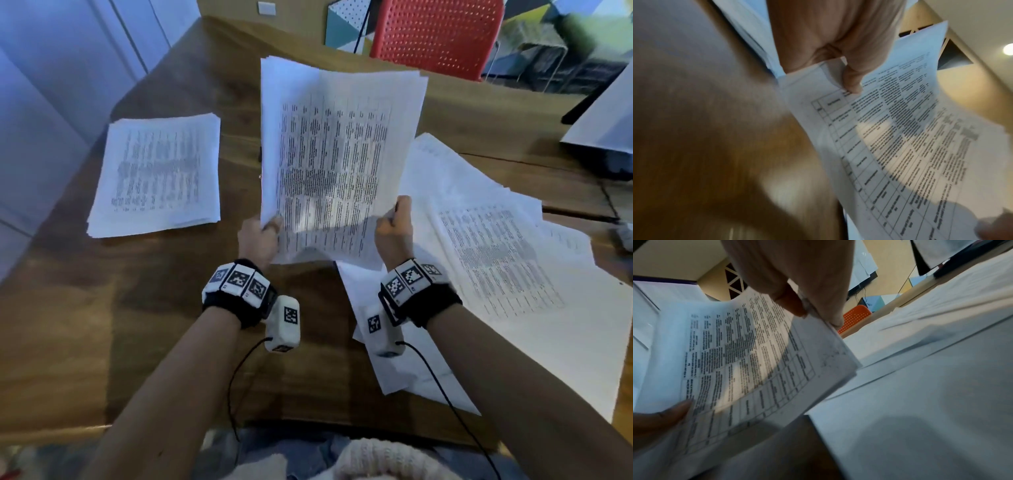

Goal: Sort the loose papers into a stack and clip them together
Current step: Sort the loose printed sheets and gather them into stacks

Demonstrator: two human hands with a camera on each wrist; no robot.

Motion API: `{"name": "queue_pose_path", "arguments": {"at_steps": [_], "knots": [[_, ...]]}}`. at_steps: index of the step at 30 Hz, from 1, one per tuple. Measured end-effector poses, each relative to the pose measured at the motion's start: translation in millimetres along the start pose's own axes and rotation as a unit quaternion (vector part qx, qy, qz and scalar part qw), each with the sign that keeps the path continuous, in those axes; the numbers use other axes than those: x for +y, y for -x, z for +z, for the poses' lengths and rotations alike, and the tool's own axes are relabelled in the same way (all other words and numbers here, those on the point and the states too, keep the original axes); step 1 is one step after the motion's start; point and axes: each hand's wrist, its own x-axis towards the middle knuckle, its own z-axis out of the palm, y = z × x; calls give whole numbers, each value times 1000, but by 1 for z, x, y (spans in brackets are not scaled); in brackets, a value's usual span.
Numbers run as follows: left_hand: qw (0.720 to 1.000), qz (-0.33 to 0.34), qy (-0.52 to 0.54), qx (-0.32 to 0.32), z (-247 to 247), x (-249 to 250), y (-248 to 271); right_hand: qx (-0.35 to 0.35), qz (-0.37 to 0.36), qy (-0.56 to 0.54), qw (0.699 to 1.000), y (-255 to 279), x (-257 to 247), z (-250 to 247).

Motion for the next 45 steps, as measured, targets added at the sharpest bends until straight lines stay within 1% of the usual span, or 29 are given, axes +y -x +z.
{"name": "queue_pose_path", "arguments": {"at_steps": [2, 7, 9, 10, 12, 15, 17, 19, 21, 23, 25, 27, 29, 30, 32, 35, 37, 39, 42, 45], "knots": [[999, -3, 14, 43, -29, 6, -15, -18, 8, 8, 1000, -5, -14, 25], [991, -22, -10, 129, -111, 18, -62, -104, 18, 12, 994, -15, -48, 102], [985, -32, -38, 168, -143, 21, -78, -148, 55, 43, 987, -24, -59, 134], [982, -35, -52, 176, -157, 20, -87, -177, 81, 57, 979, -29, -65, 150], [979, -46, -98, 172, -182, 16, -99, -217, 117, 75, 966, -38, -74, 179], [976, -84, -115, 163, -210, -1, -120, -253, 109, 137, 952, -45, -85, 216], [972, -111, -124, 167, -220, -14, -131, -274, 116, 146, 943, -47, -87, 235], [968, -132, -134, 164, -226, -27, -139, -280, 133, 158, 937, -44, -87, 248], [965, -140, -160, 156, -228, -40, -144, -278, 147, 180, 932, -39, -84, 260], [962, -150, -180, 140, -230, -52, -147, -272, 158, 217, 924, -33, -79, 268], [958, -168, -187, 137, -230, -67, -153, -275, 149, 270, 911, -27, -75, 272], [946, -203, -213, 140, -229, -74, -154, -290, 131, 319, 893, -22, -72, 276], [933, -252, -233, 110, -224, -74, -151, -315, 128, 340, 877, -16, -71, 278], [932, -262, -233, 96, -220, -74, -150, -331, 129, 339, 871, -15, -70, 278], [931, -269, -229, 90, -215, -69, -149, -357, 136, 321, 866, -18, -69, 274], [923, -266, -258, 107, -207, -59, -145, -366, 126, 306, 870, -27, -69, 250], [917, -242, -304, 91, -194, -47, -140, -360, 117, 306, 874, -34, -69, 225], [920, -198, -334, 58, -172, -32, -133, -350, 107, 305, 880, -41, -67, 197], [931, -134, -338, 12, -130, -7, -117, -325, 80, 313, 889, -46, -58, 150], [937, -56, -339, -63, -73, 13, -92, -277, 88, 314, 904, -46, -41, 87]]}}
